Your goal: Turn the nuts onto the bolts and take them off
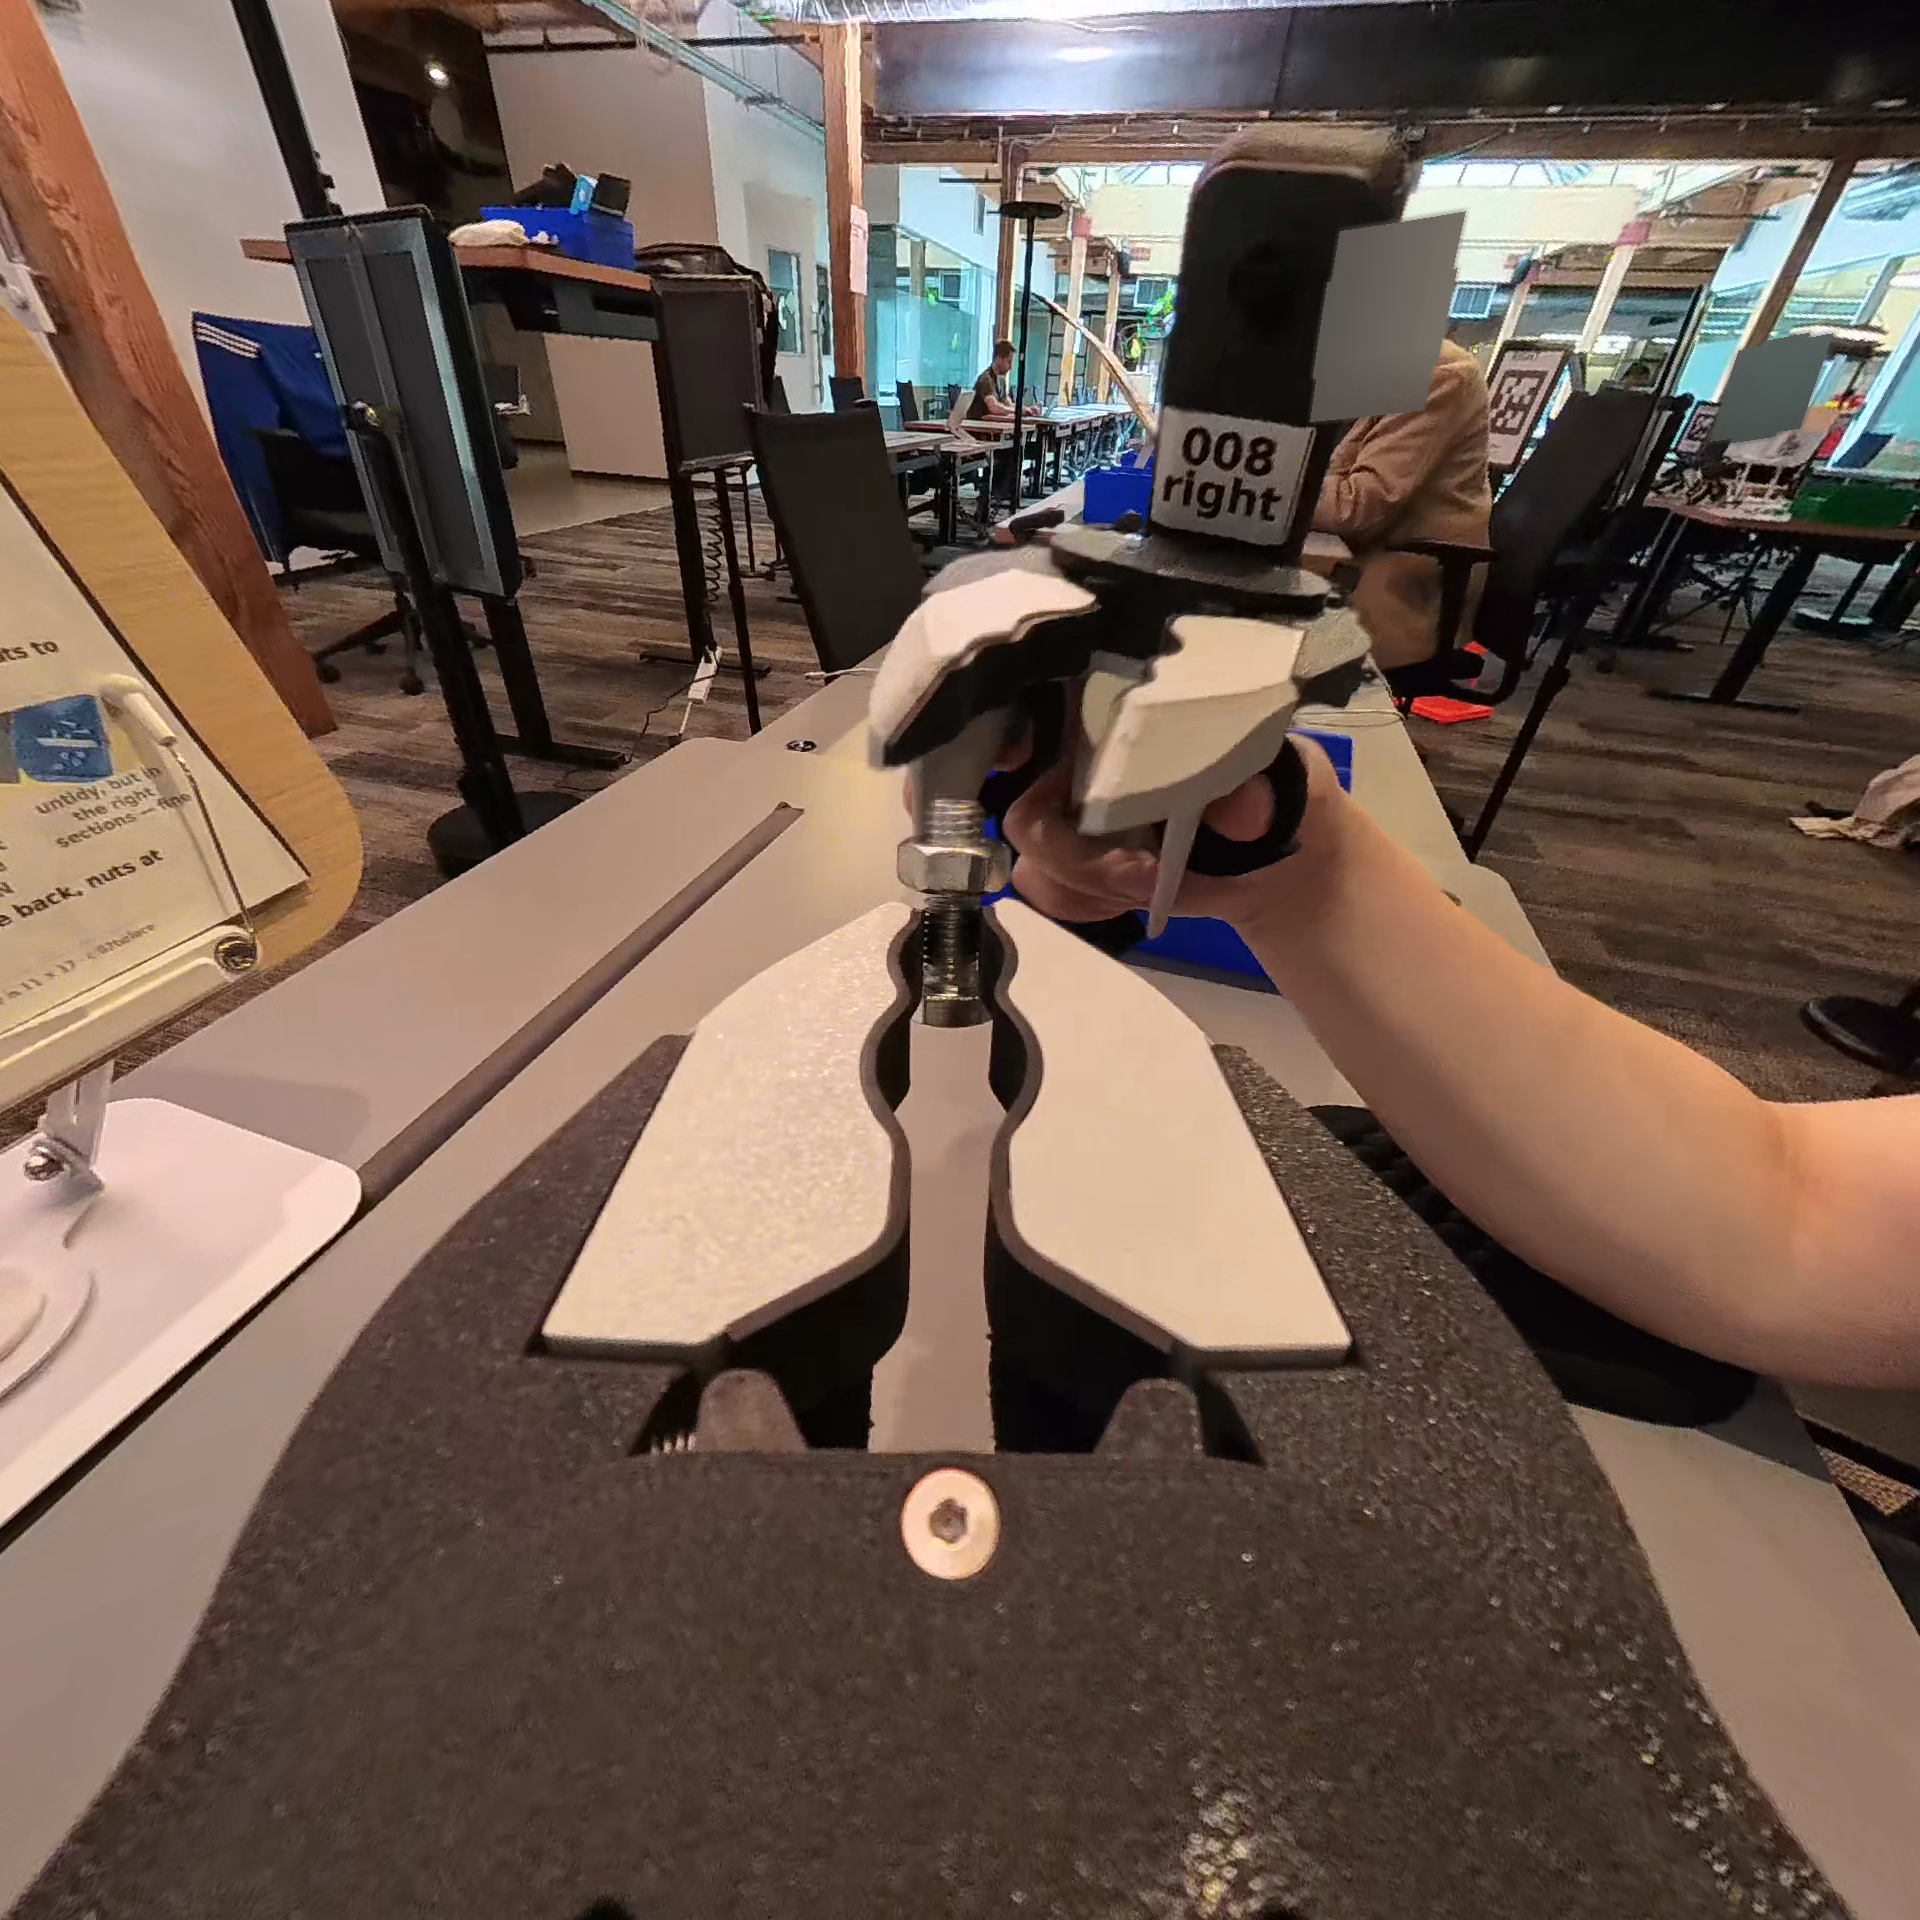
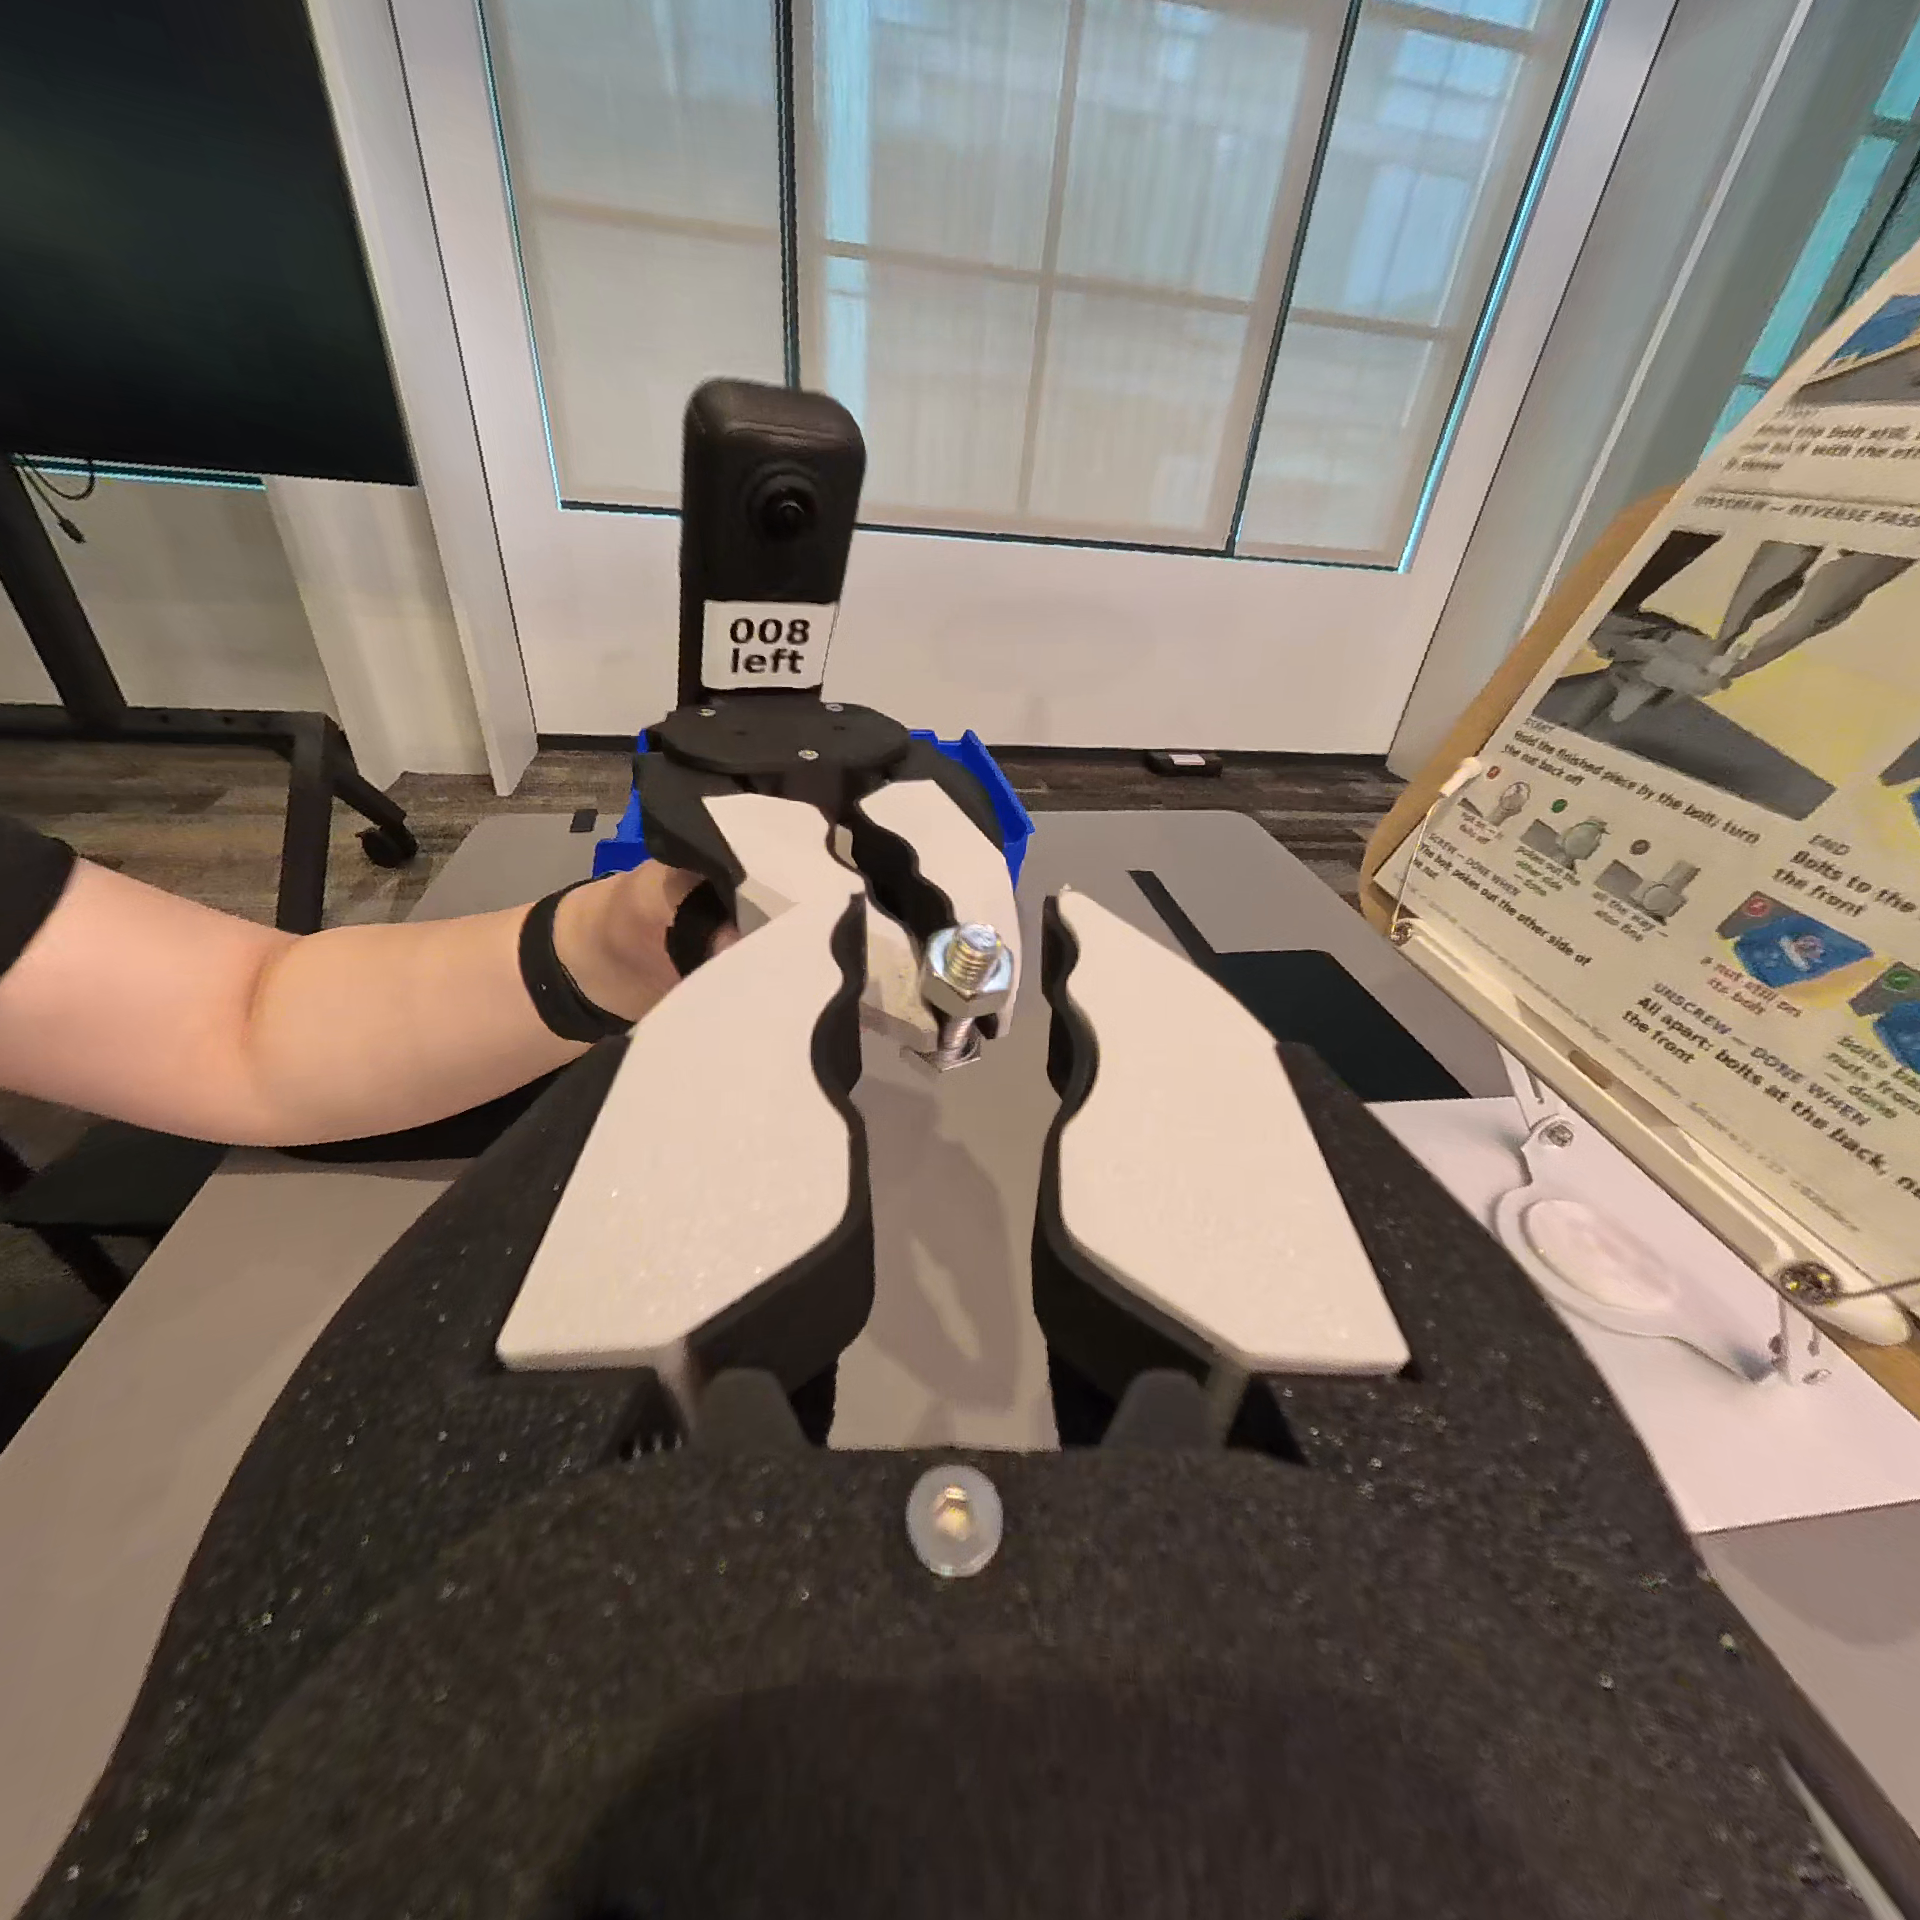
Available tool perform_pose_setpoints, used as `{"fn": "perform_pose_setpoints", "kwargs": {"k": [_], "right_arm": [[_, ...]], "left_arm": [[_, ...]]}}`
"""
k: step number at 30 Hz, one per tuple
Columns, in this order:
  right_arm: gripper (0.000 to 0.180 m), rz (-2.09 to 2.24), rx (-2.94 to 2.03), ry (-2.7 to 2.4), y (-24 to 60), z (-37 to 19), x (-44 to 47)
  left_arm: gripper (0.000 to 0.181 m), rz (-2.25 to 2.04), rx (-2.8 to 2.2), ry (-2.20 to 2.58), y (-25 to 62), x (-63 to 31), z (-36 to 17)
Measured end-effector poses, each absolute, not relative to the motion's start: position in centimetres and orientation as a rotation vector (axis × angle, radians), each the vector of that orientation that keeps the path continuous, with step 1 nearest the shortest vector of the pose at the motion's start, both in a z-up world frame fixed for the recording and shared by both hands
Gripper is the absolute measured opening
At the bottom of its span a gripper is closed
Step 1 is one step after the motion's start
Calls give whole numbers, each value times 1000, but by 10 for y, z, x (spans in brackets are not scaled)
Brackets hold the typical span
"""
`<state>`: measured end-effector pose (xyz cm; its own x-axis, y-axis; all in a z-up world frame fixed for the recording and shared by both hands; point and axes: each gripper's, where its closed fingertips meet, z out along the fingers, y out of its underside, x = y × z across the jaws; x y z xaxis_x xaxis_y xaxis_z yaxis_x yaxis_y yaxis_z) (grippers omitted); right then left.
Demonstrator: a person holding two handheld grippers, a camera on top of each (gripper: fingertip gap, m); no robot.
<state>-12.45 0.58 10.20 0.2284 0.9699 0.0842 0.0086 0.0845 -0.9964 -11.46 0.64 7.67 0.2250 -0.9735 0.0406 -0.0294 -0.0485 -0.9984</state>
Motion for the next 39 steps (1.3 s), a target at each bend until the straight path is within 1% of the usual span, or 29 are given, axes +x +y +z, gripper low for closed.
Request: {"fn": "perform_pose_setpoints", "kwargs": {"k": [3, 5, 8, 13, 39], "right_arm": [[27, 1009, -1295, -1079, 10, 92, -131], [19, 1077, -1278, -1080, 7, 92, -134], [17, 1166, -1260, -1059, 5, 95, -135], [17, 1257, -1232, -1028, 2, 101, -132], [17, 1230, -1264, -1059, 4, 95, -136]], "left_arm": [[9, -1046, -1359, 1056, 3, -113, 78], [9, -1028, -1355, 1055, 3, -114, 79], [9, -1047, -1349, 1046, 1, -116, 82], [9, -1057, -1333, 1044, -1, -118, 87], [9, -1069, -1355, 1057, 1, -121, 81]]}}
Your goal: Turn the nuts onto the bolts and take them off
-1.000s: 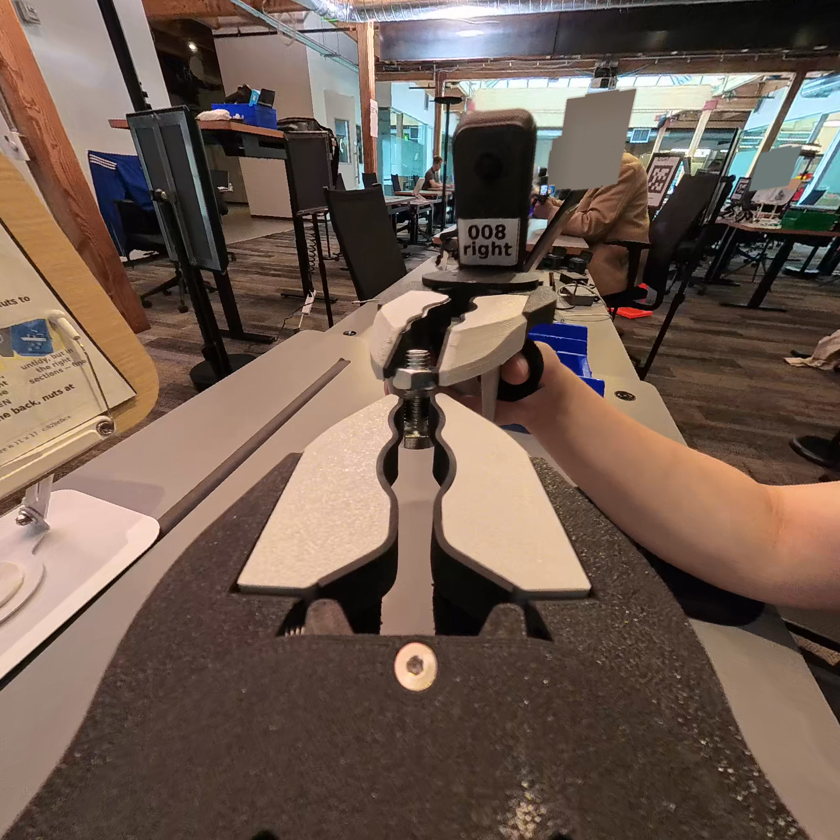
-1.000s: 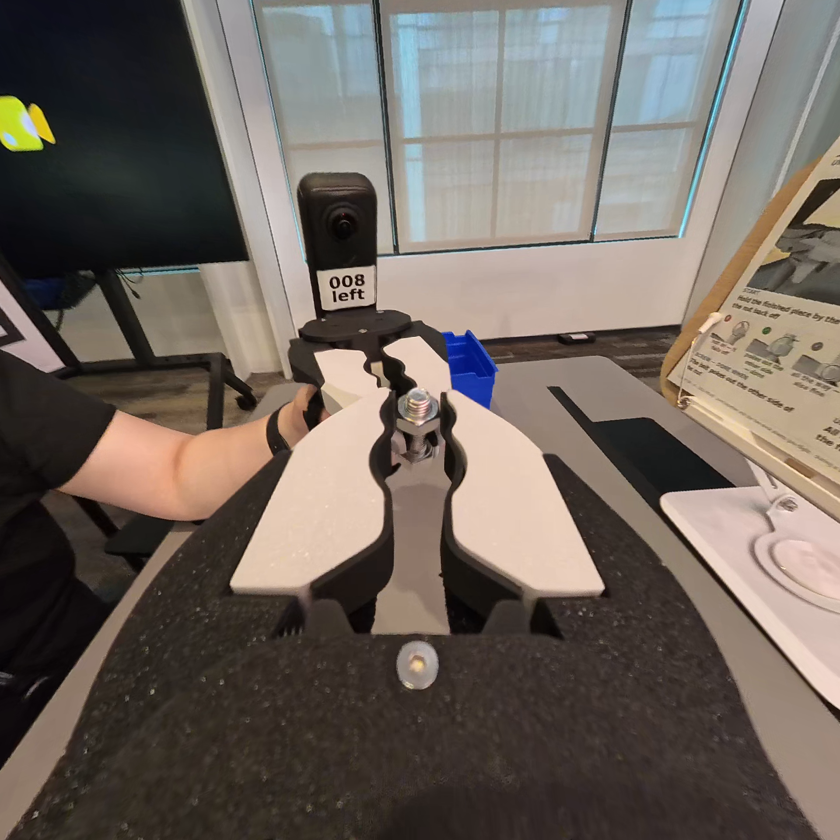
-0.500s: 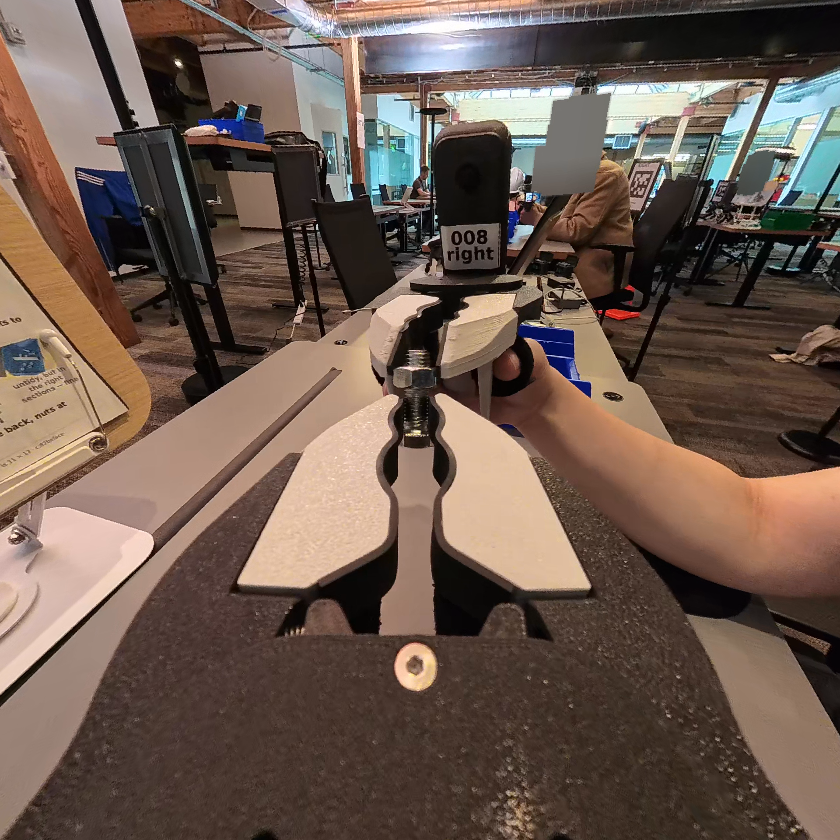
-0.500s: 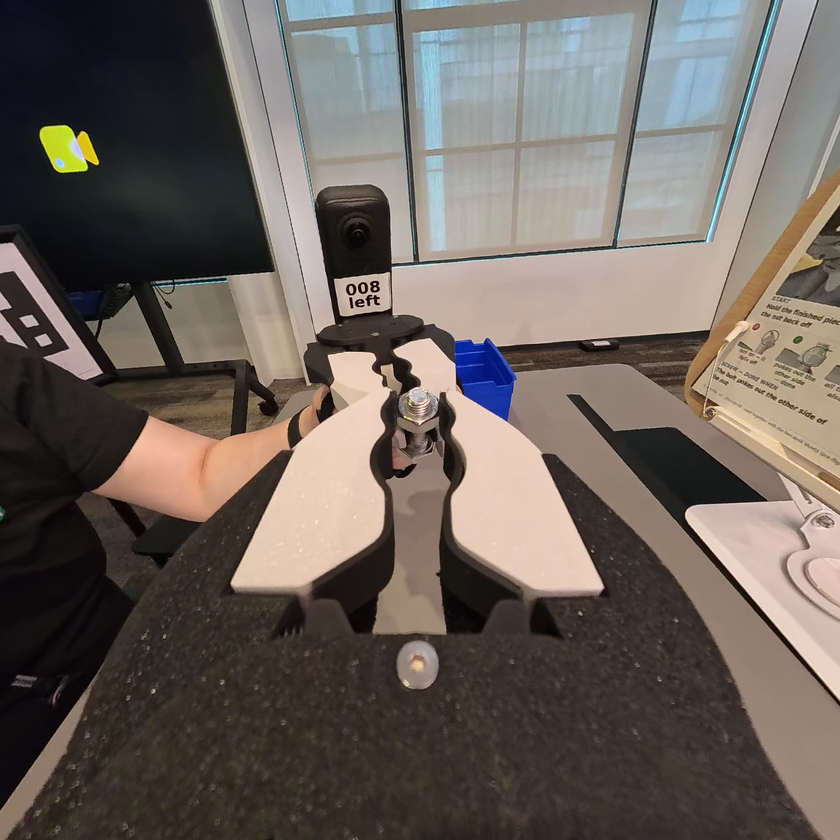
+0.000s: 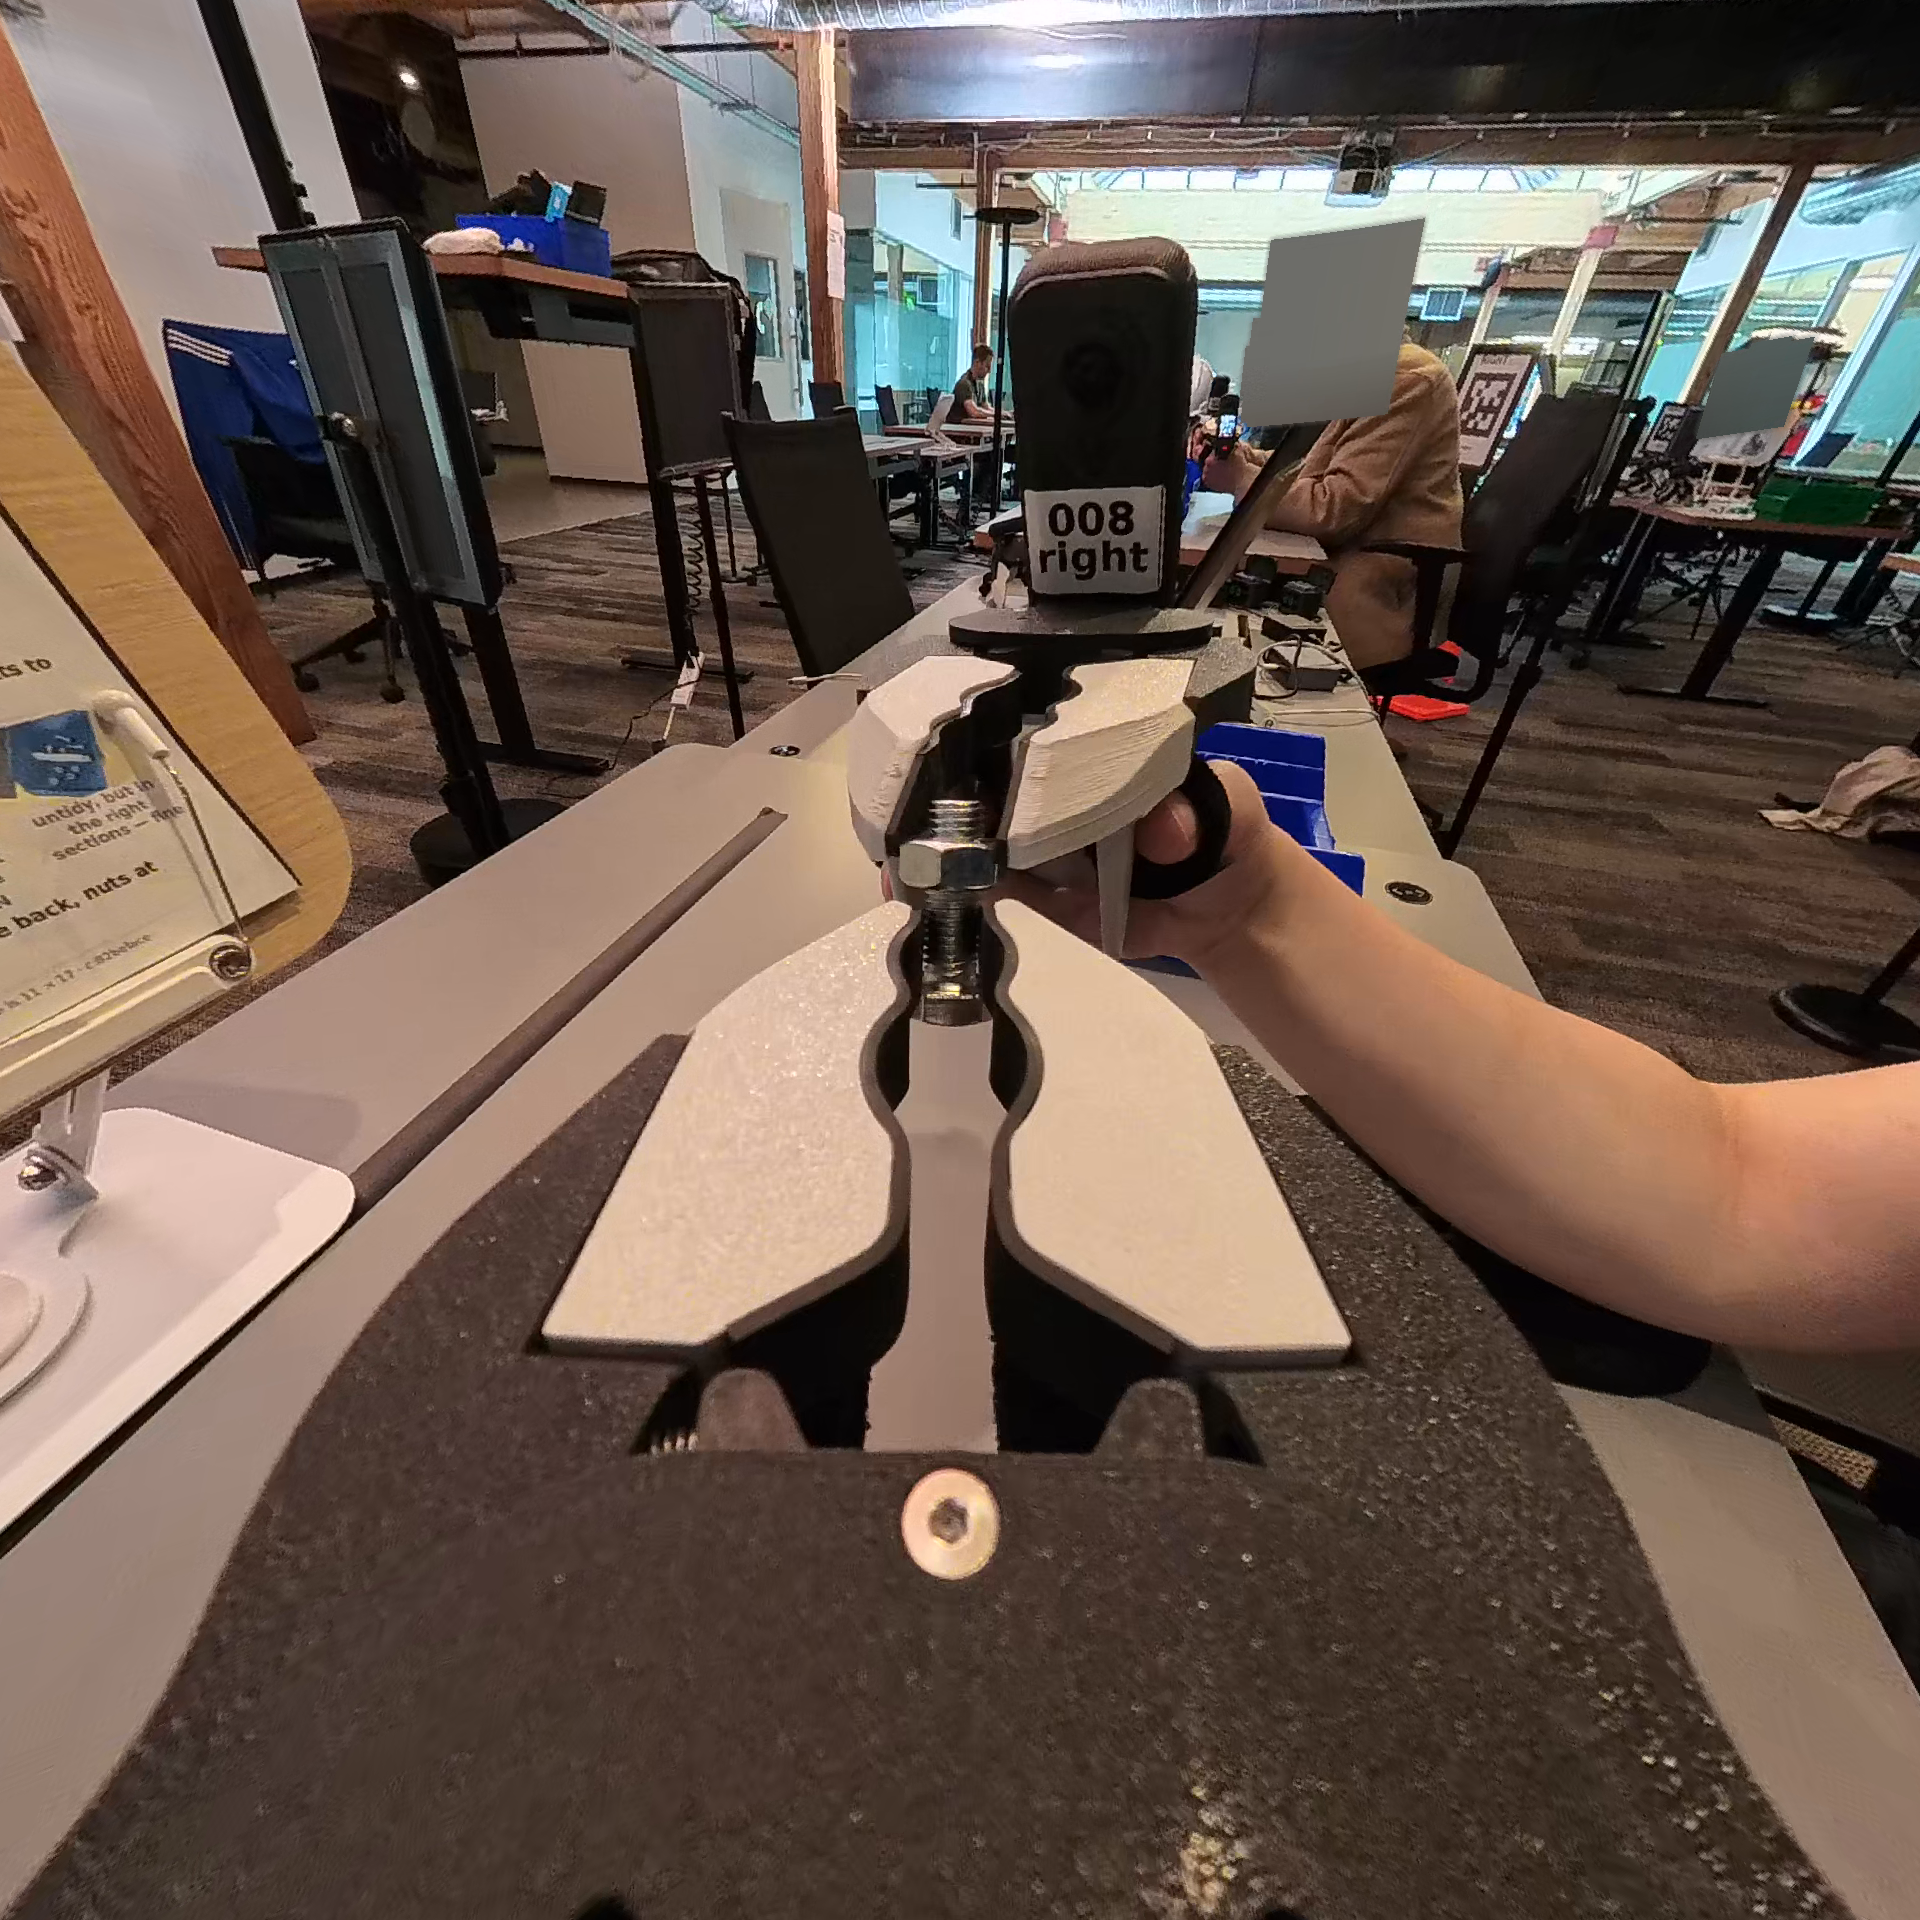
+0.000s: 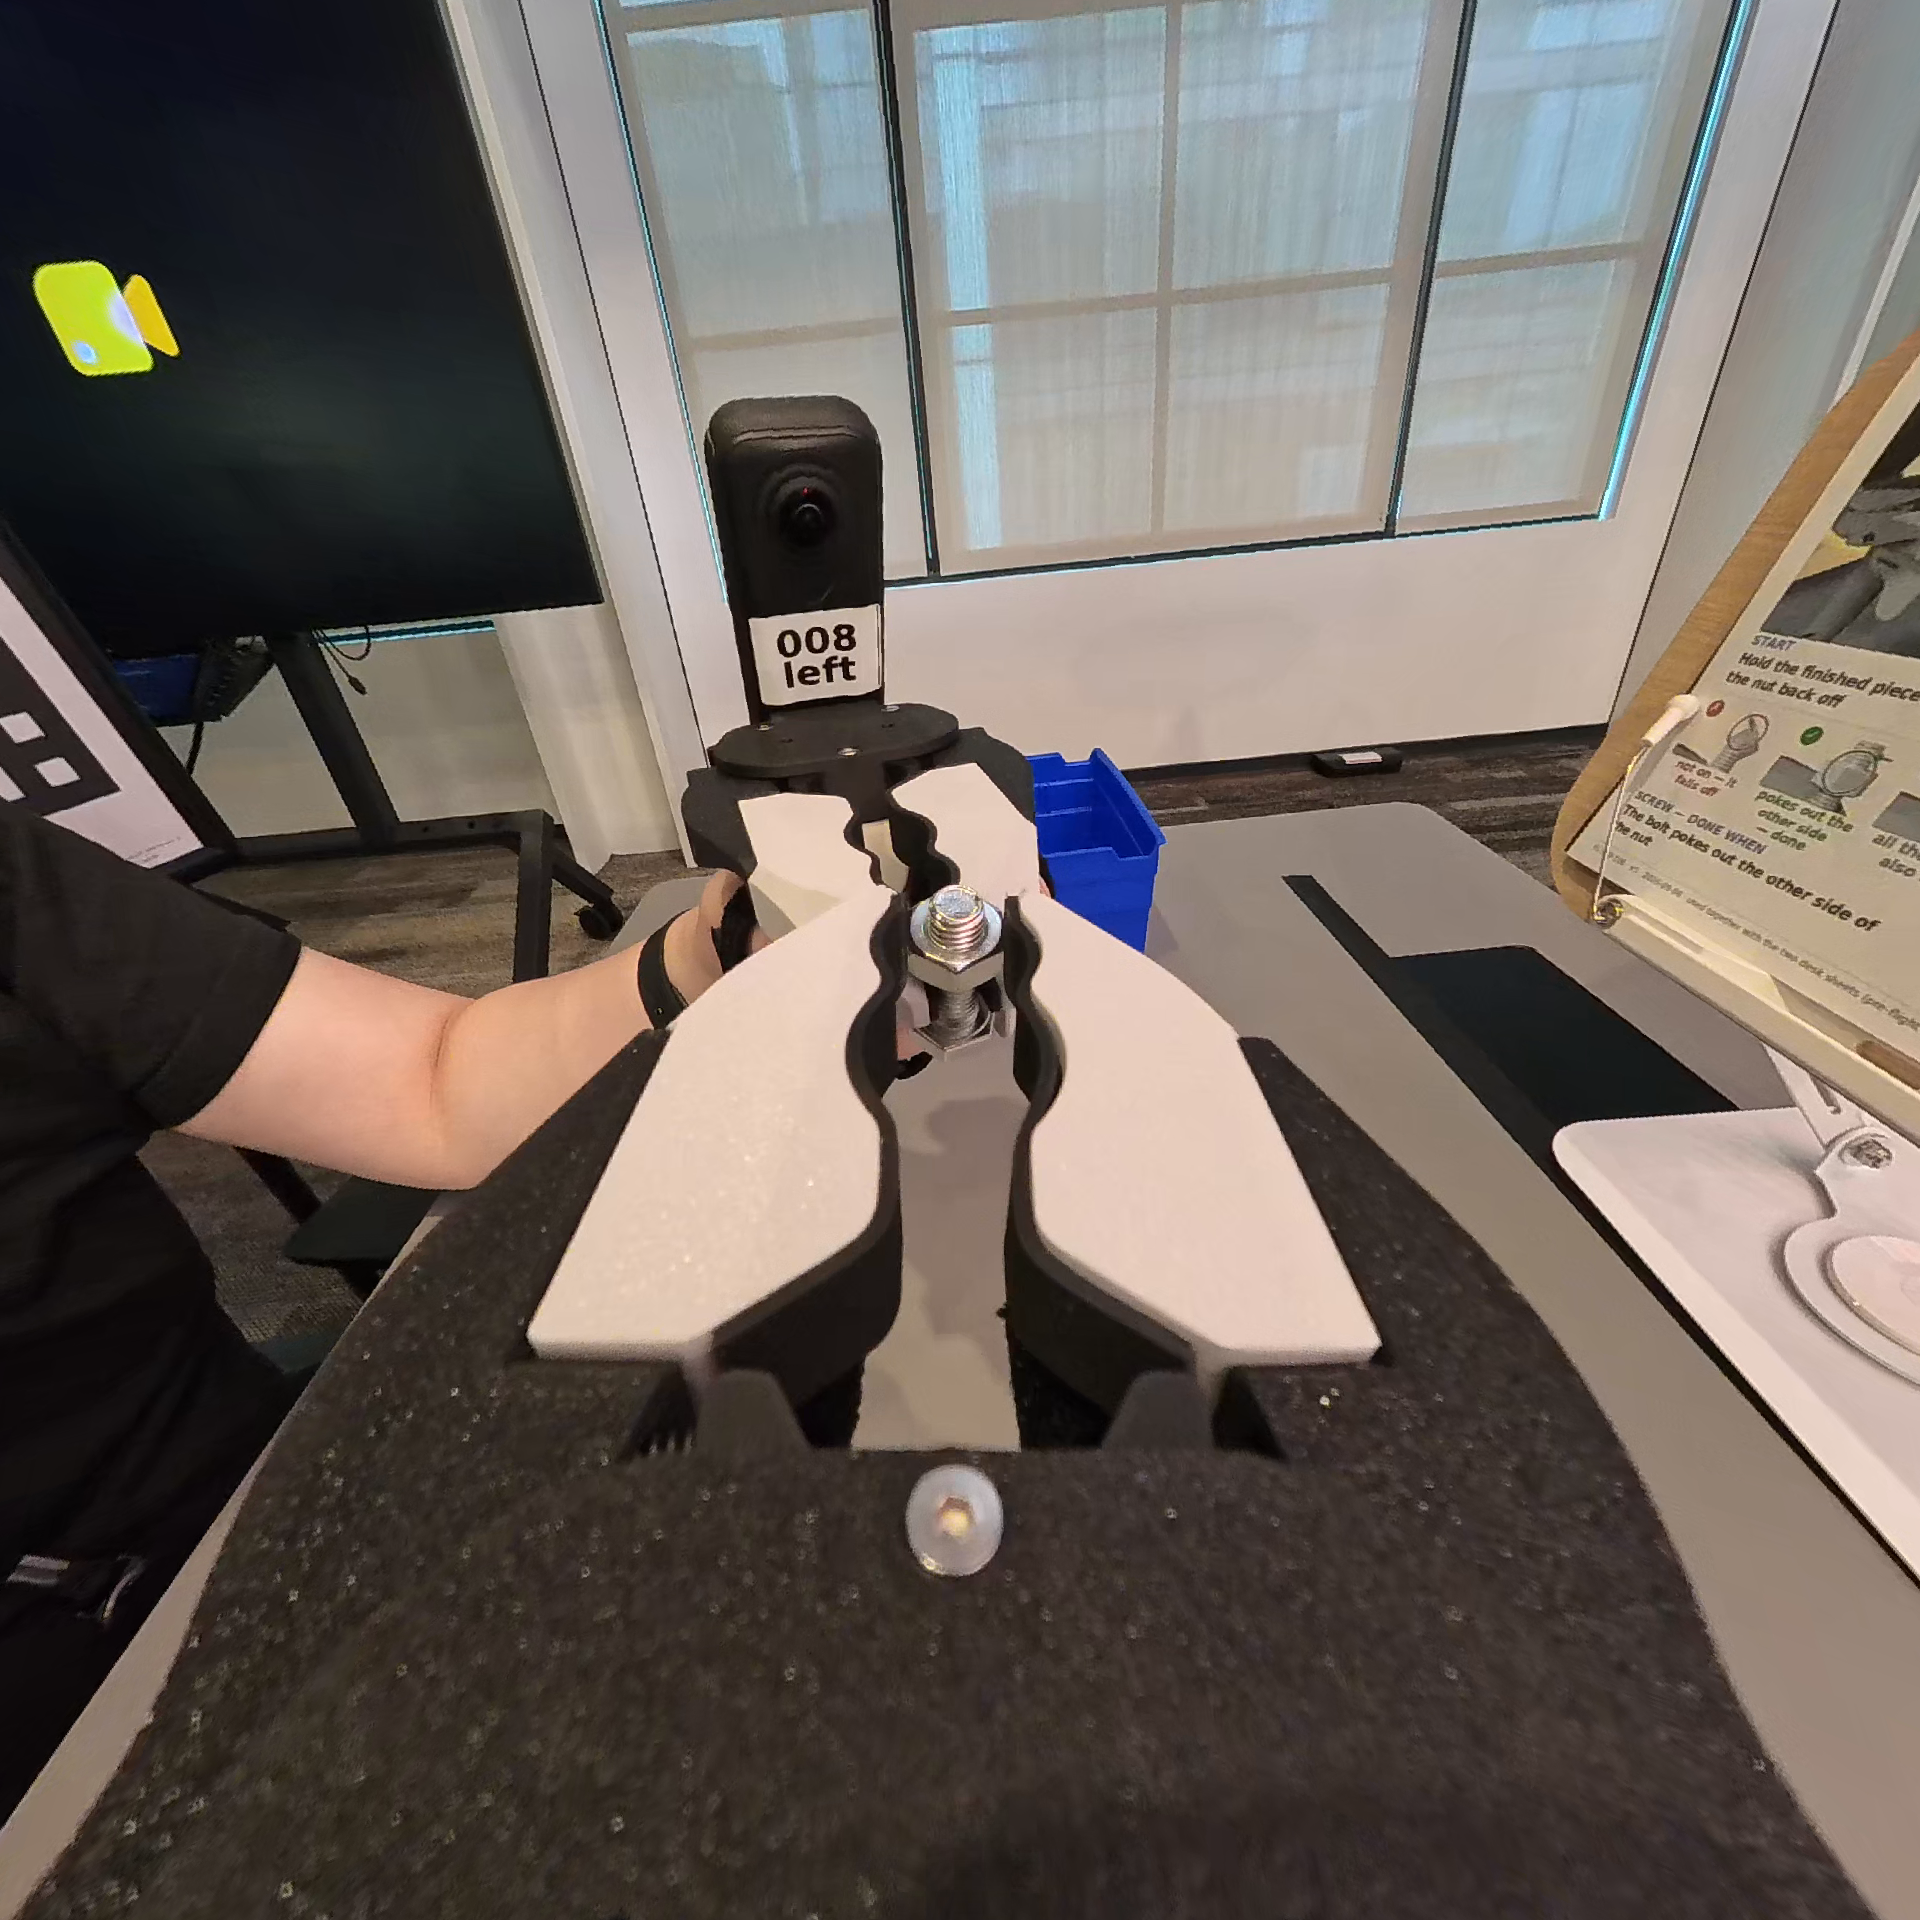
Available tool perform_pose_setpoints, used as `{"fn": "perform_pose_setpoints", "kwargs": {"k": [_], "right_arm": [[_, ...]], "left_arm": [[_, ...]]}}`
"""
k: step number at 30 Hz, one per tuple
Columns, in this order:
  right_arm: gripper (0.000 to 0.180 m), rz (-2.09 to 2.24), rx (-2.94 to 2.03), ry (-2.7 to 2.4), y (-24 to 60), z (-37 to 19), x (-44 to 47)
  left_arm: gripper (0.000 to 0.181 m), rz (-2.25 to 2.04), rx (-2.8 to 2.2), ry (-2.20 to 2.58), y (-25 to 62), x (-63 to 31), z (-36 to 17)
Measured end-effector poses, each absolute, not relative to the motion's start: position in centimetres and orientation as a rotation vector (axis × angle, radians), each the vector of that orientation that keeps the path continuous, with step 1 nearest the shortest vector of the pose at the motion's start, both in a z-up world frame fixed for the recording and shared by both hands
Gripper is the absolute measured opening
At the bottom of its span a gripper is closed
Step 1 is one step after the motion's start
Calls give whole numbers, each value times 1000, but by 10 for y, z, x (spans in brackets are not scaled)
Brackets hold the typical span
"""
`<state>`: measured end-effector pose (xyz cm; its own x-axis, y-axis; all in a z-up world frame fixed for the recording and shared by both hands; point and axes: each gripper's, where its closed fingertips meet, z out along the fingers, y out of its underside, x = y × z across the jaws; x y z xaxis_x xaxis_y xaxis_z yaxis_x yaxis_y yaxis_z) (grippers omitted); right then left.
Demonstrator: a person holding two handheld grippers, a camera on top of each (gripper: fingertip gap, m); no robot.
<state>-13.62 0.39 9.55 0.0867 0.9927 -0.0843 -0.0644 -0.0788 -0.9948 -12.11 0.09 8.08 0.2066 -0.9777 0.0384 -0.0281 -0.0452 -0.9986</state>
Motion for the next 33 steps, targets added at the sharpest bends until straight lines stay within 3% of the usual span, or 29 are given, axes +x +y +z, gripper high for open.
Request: {"fn": "perform_pose_setpoints", "kwargs": {"k": [23, 33], "right_arm": [[17, 1213, -1265, -1080, 1, 94, -139], [17, 1201, -1270, -1078, 2, 94, -136]], "left_arm": [[43, -1029, -1434, 1119, 1, -123, 68], [44, -1000, -1457, 1164, 2, -122, 57]]}}
